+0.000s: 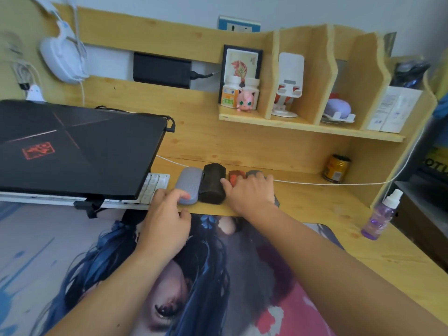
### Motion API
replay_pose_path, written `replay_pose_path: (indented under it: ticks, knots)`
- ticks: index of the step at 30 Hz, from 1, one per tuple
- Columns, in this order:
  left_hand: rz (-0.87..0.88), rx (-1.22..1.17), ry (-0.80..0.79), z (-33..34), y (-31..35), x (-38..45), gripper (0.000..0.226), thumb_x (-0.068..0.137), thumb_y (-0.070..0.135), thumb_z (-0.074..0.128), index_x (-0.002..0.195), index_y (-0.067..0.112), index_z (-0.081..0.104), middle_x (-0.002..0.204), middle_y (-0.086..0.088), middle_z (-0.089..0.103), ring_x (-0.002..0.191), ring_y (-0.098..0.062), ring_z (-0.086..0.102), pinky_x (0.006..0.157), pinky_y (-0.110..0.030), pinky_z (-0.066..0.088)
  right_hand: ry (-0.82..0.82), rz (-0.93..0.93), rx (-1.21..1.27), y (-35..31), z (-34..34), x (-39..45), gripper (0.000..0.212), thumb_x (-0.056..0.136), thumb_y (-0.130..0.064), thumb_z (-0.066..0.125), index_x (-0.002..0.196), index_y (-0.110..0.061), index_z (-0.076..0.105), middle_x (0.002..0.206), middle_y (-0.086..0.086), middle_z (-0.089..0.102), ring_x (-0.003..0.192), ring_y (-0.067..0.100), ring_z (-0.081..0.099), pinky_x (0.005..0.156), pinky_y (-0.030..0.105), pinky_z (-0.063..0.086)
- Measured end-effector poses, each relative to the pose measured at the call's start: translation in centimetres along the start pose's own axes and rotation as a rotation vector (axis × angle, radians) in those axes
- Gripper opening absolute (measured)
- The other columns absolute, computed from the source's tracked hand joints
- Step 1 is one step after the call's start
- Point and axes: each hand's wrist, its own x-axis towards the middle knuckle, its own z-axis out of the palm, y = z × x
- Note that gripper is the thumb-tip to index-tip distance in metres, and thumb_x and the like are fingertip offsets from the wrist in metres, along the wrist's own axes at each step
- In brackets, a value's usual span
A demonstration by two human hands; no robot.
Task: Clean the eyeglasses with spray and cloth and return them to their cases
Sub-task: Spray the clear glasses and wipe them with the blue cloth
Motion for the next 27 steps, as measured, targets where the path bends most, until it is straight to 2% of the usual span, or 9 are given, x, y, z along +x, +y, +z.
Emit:
replay_pose_path:
  ticks: [5,8,10,12,15,19,23,27]
  knots:
    - [-0.007,-0.039,0.004,0.1,-0.2,0.2,0.030,0.093,0.011,0.055,0.114,0.033,0.060,0.114,0.009,0.045,0.085,-0.010,0.055,0.073,-0.036,0.046,-0.006,-0.011,-0.023,0.1,0.1,0.1,0.062,0.105,-0.049,0.018,0.124,-0.014,0.065,0.131,0.015,0.054,0.119,0.035,0.045,0.098,0.050,0.033]
    - [-0.018,-0.046,0.023,0.2,-0.1,0.3,0.027,0.094,0.012,0.055,0.110,0.033,0.060,0.113,0.009,0.046,0.081,-0.007,0.055,0.063,-0.030,0.040,0.127,-0.136,0.086,-0.2,-0.2,0.0,0.056,0.102,-0.054,0.029,0.129,-0.015,0.060,0.132,0.014,0.050,0.121,0.036,0.042,0.099,0.049,0.035]
    - [-0.022,-0.036,0.040,0.3,0.0,0.4,0.025,0.094,0.013,0.056,0.109,0.033,0.060,0.111,0.009,0.046,0.082,-0.011,0.056,0.058,-0.025,0.035,0.081,-0.339,0.150,-1.1,-0.5,-0.1,0.063,0.097,-0.061,0.039,0.145,-0.021,0.045,0.142,0.014,0.044,0.130,0.036,0.037,0.107,0.049,0.031]
    - [-0.018,-0.052,0.048,0.4,0.0,0.5,0.025,0.094,0.012,0.056,0.108,0.032,0.061,0.110,0.009,0.047,0.083,-0.013,0.056,0.062,-0.029,0.039,-0.050,-0.444,0.126,-2.1,-0.3,0.2,0.078,0.092,-0.067,0.044,0.156,-0.025,0.028,0.155,0.014,0.032,0.140,0.038,0.029,0.115,0.050,0.021]
    - [-0.013,-0.089,0.053,0.2,0.1,0.5,0.027,0.092,0.008,0.057,0.107,0.029,0.063,0.108,0.008,0.048,0.084,-0.012,0.057,0.076,-0.036,0.047,-0.170,-0.388,0.125,-2.9,-0.2,1.2,0.084,0.089,-0.072,0.042,0.157,-0.027,0.022,0.160,0.015,0.025,0.141,0.042,0.031,0.118,0.054,0.017]
    - [-0.009,-0.080,0.058,0.2,0.1,0.5,0.027,0.092,0.008,0.057,0.107,0.030,0.063,0.108,0.007,0.048,0.082,-0.011,0.056,0.078,-0.039,0.050,-0.165,-0.341,0.111,-3.5,-0.7,1.6,0.076,0.088,-0.070,0.045,0.150,-0.027,0.033,0.148,0.015,0.038,0.127,0.043,0.047,0.111,0.054,0.026]
    - [-0.005,-0.082,0.059,0.3,0.0,0.5,0.029,0.092,0.007,0.056,0.107,0.031,0.063,0.108,0.008,0.049,0.081,-0.004,0.054,0.078,-0.036,0.049,-0.185,-0.250,0.147,-4.8,-1.9,1.2,0.066,0.088,-0.054,0.052,0.142,-0.019,0.038,0.138,0.015,0.041,0.119,0.043,0.051,0.102,0.051,0.035]
    - [0.010,-0.098,0.060,0.3,-0.1,0.4,0.029,0.092,0.006,0.057,0.107,0.031,0.065,0.108,0.007,0.050,0.082,-0.003,0.054,0.079,-0.033,0.046,-0.140,-0.020,0.461,-5.6,-2.7,0.4,0.053,0.089,-0.033,0.055,0.138,-0.019,0.041,0.135,0.016,0.039,0.119,0.045,0.044,0.096,0.051,0.040]
